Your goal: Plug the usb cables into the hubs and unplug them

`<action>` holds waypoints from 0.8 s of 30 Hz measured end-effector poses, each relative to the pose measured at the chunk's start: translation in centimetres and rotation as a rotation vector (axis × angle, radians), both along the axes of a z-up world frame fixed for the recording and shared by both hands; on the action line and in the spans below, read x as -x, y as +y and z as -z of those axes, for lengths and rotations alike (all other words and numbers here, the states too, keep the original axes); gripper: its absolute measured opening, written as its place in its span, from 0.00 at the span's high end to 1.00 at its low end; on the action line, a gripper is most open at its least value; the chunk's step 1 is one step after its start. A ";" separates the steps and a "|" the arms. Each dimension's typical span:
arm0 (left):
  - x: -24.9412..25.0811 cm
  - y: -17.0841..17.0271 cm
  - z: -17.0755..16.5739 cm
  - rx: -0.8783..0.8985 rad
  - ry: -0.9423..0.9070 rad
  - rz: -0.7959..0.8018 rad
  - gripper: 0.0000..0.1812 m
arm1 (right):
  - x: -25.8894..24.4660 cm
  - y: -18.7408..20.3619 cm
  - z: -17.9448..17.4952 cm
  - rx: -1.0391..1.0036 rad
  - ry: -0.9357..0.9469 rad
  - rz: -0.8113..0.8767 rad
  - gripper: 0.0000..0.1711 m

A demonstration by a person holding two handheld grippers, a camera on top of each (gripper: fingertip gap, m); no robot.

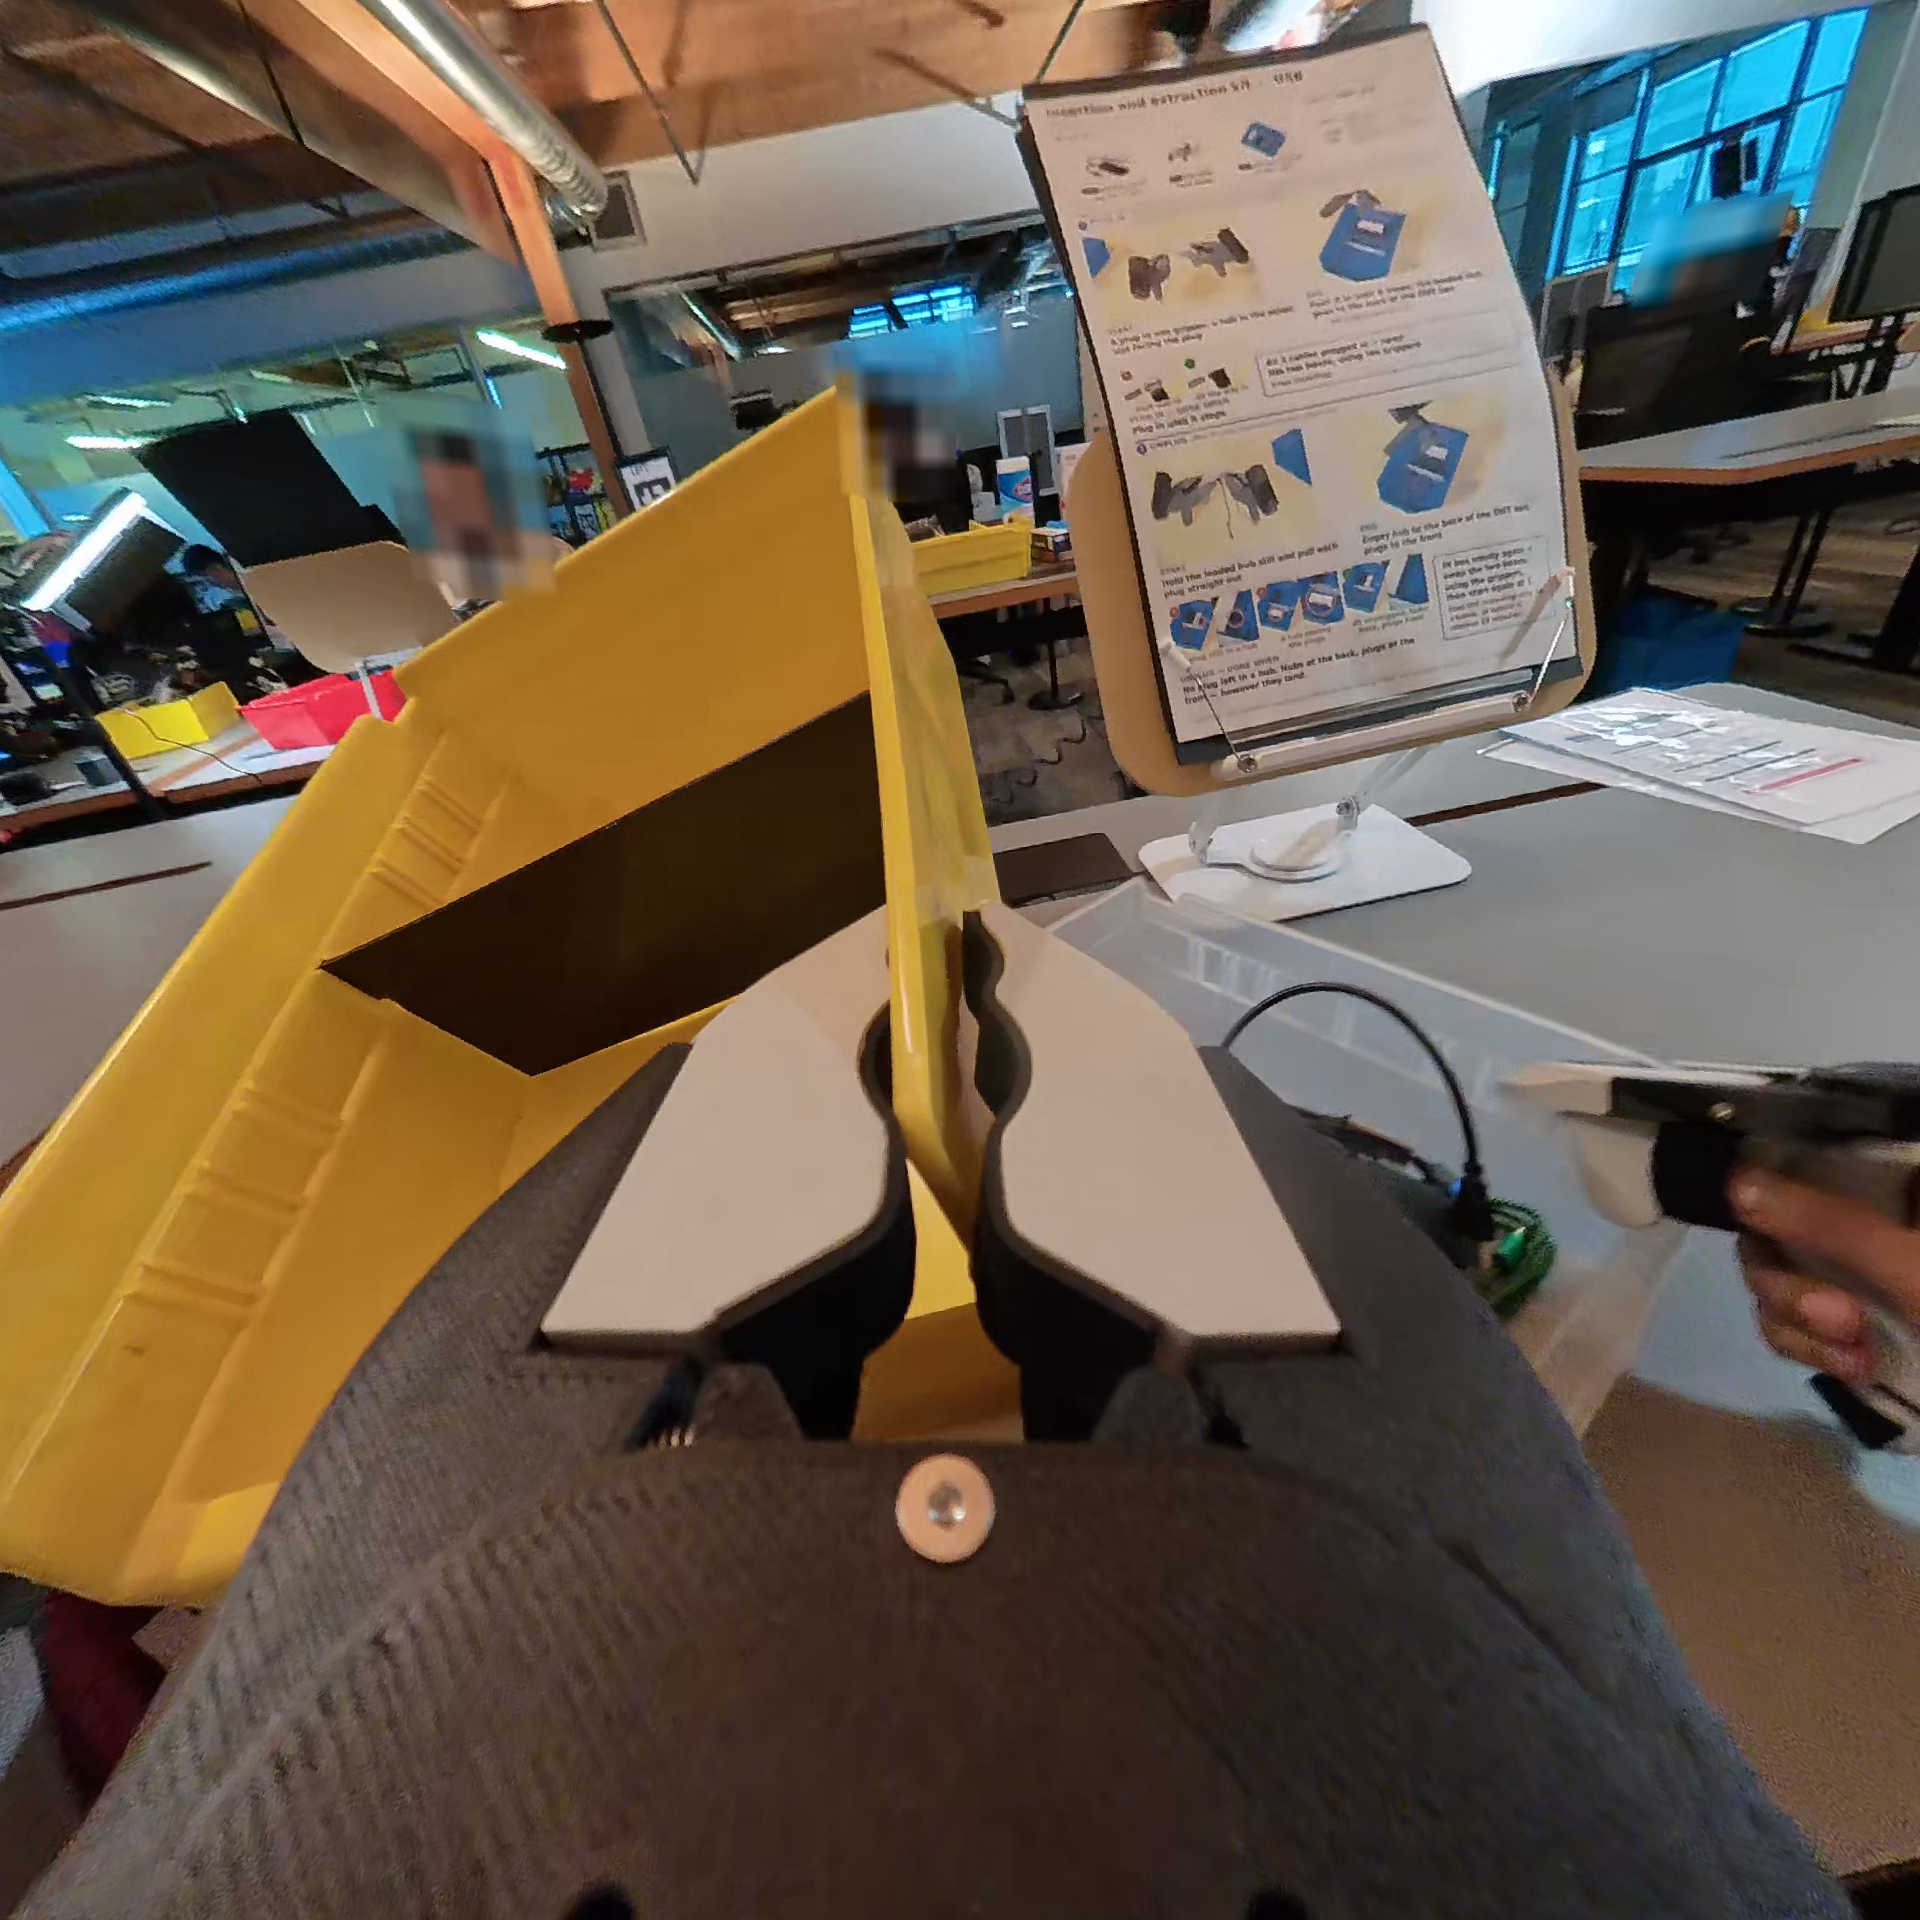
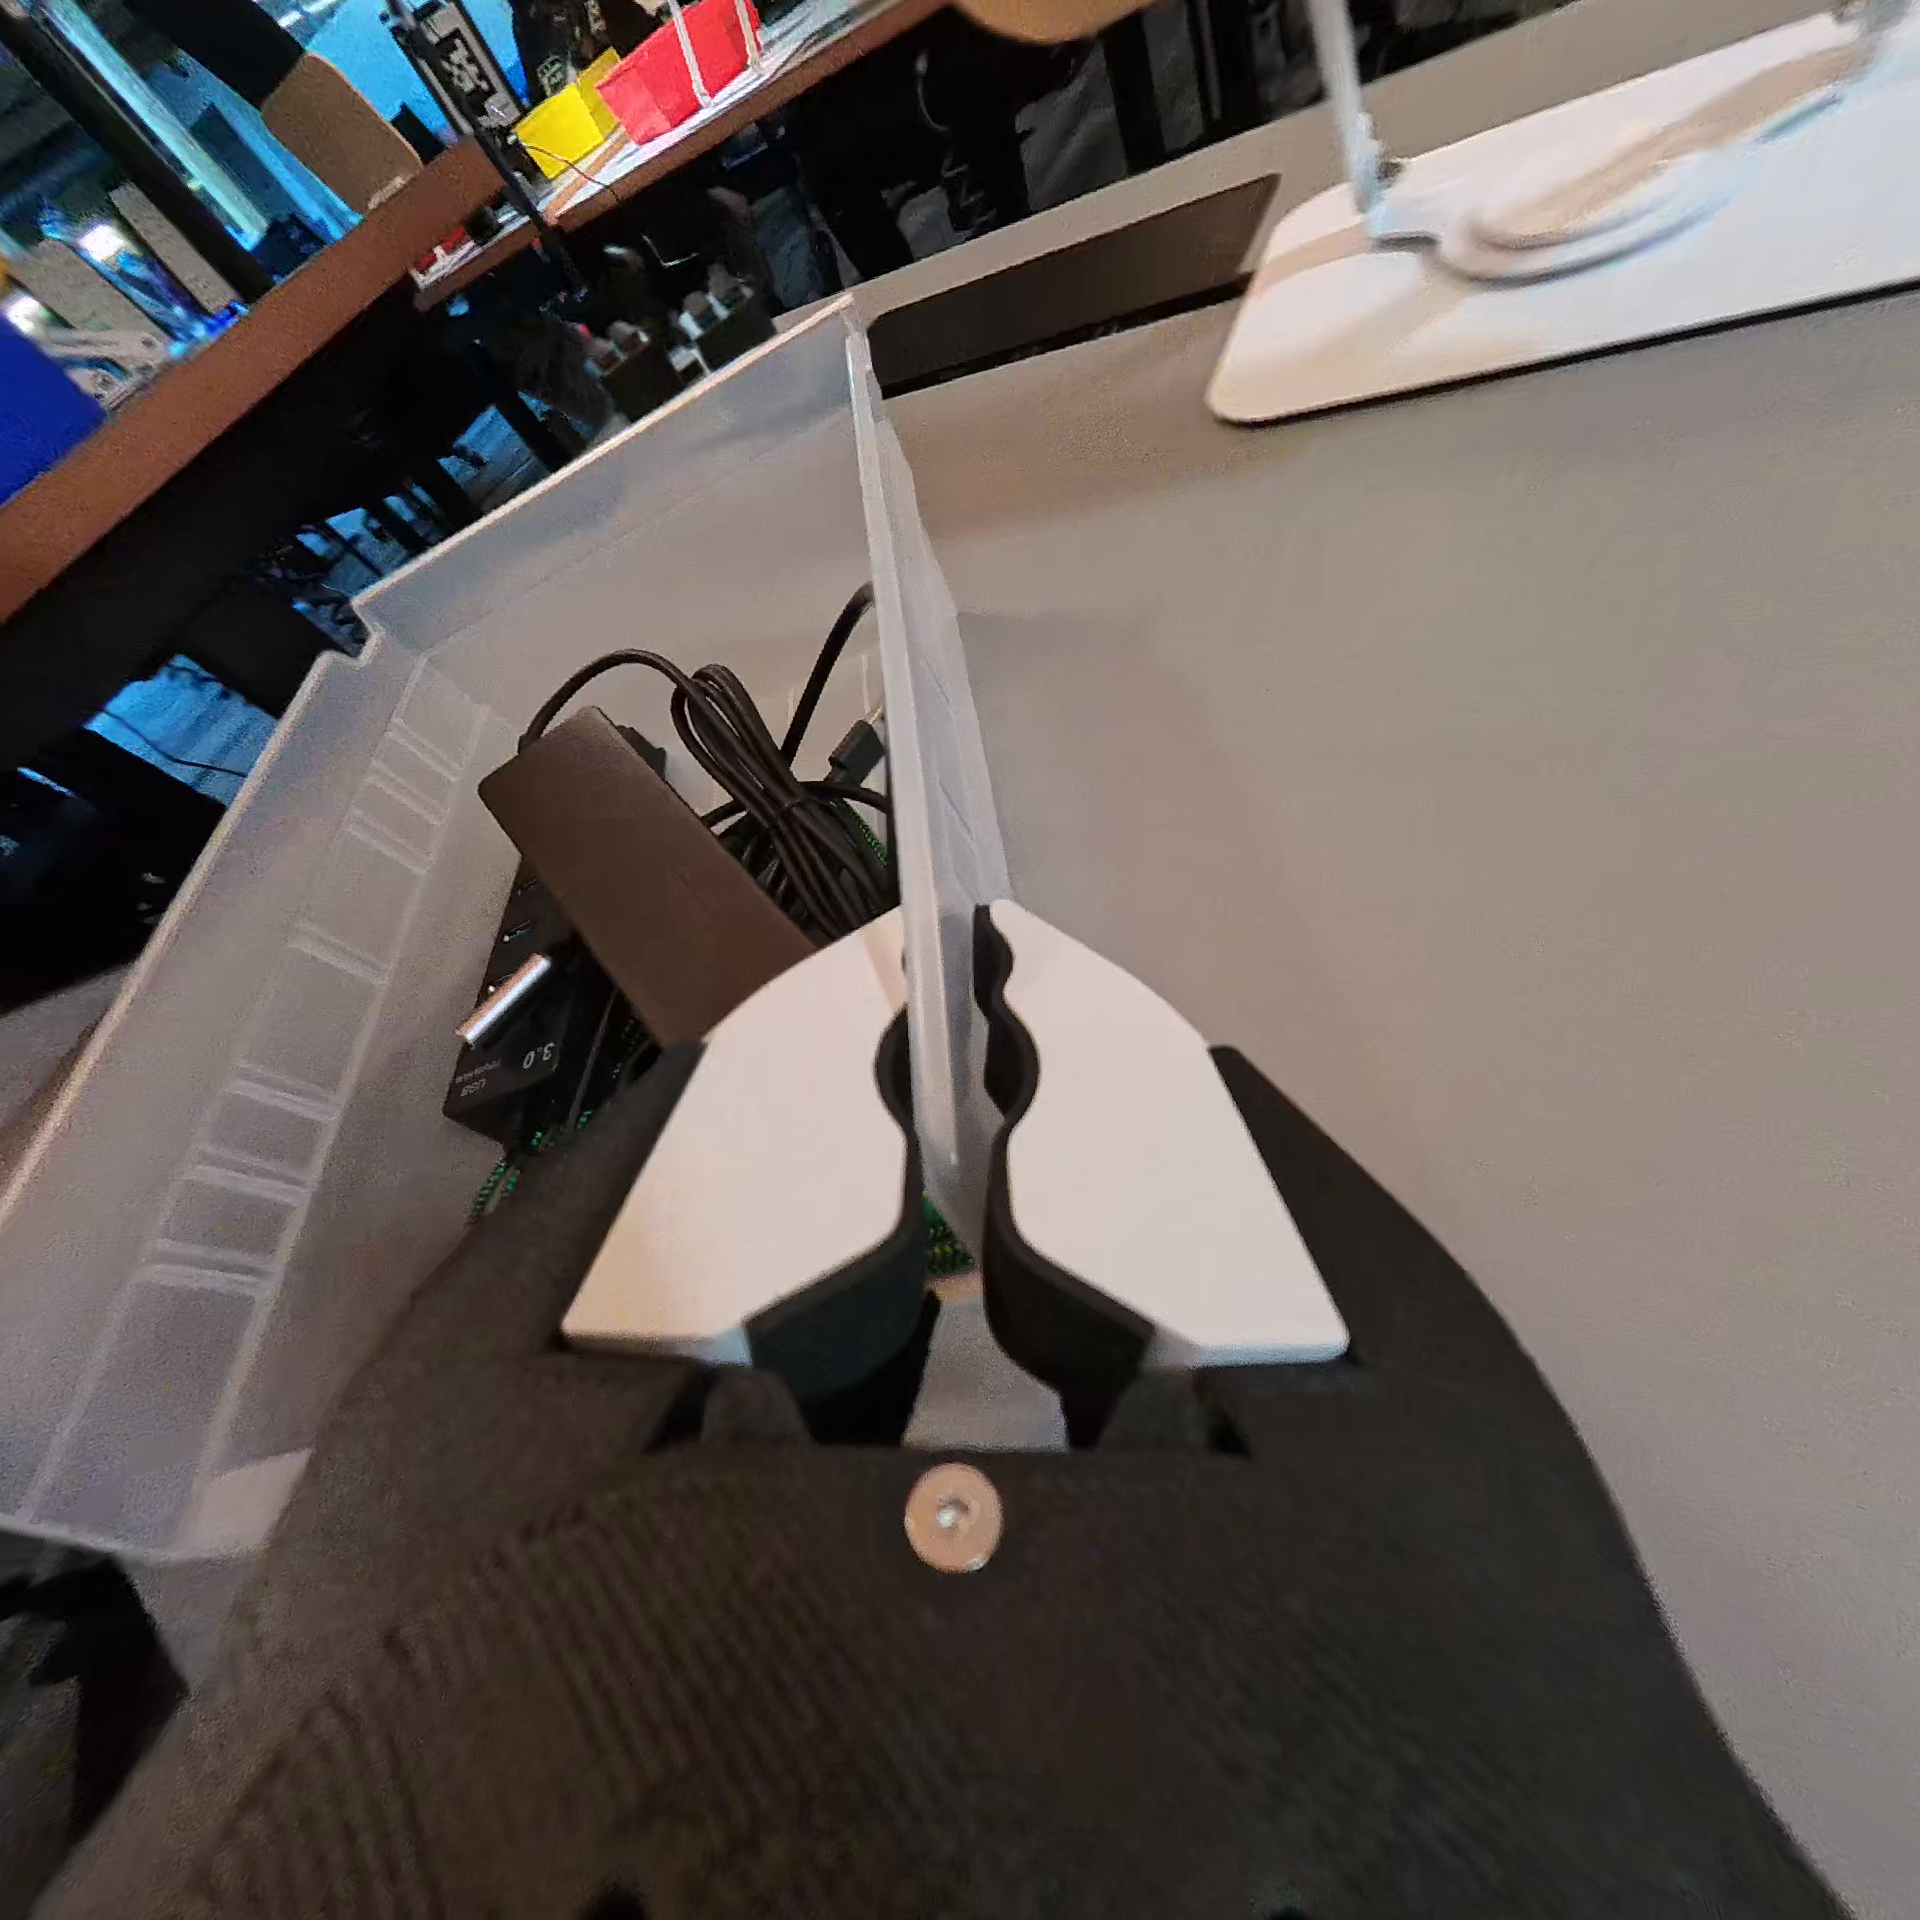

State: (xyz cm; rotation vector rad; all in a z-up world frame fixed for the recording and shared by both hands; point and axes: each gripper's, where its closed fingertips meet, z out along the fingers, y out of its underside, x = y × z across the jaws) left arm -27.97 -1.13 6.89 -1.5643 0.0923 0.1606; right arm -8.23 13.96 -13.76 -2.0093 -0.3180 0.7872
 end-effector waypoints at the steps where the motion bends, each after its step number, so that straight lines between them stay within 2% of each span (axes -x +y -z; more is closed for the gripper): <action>1: 0.1 -0.2 -0.2 -0.005 0.005 -0.007 0.97 | 1.6 -0.3 0.0 -0.011 -0.013 0.005 0.96; 4: 0.0 -0.5 -0.2 -0.006 0.030 -0.027 0.97 | 6.7 -1.0 -0.1 -0.044 -0.040 0.006 0.96; 6: -0.4 -0.5 0.0 0.010 0.057 -0.027 0.97 | 10.2 -1.7 -0.1 -0.081 -0.093 -0.054 0.94; 9: -1.0 -0.3 0.3 0.017 0.064 0.000 0.98 | 14.4 -4.1 -1.6 -0.120 -0.068 -0.252 0.78; 11: -1.5 -0.3 0.5 0.018 0.053 0.023 0.98 | 13.9 -4.4 -4.5 -0.225 0.008 -0.276 0.76; 14: -2.5 -0.2 0.9 0.028 0.046 0.060 0.98 | 10.2 -4.2 -7.1 -0.294 0.075 -0.291 0.75; 18: -5.0 -0.1 1.2 0.042 0.048 0.122 0.98 | 1.5 -3.1 -7.4 -0.272 0.106 -0.263 0.75; 21: -8.6 0.0 1.3 0.051 0.067 0.201 0.98 | -6.5 -2.0 -7.0 -0.287 0.046 -0.186 0.75; 24: -13.7 0.5 1.7 0.055 0.074 0.316 0.98 | -15.0 -0.8 -6.6 -0.327 -0.050 -0.041 0.76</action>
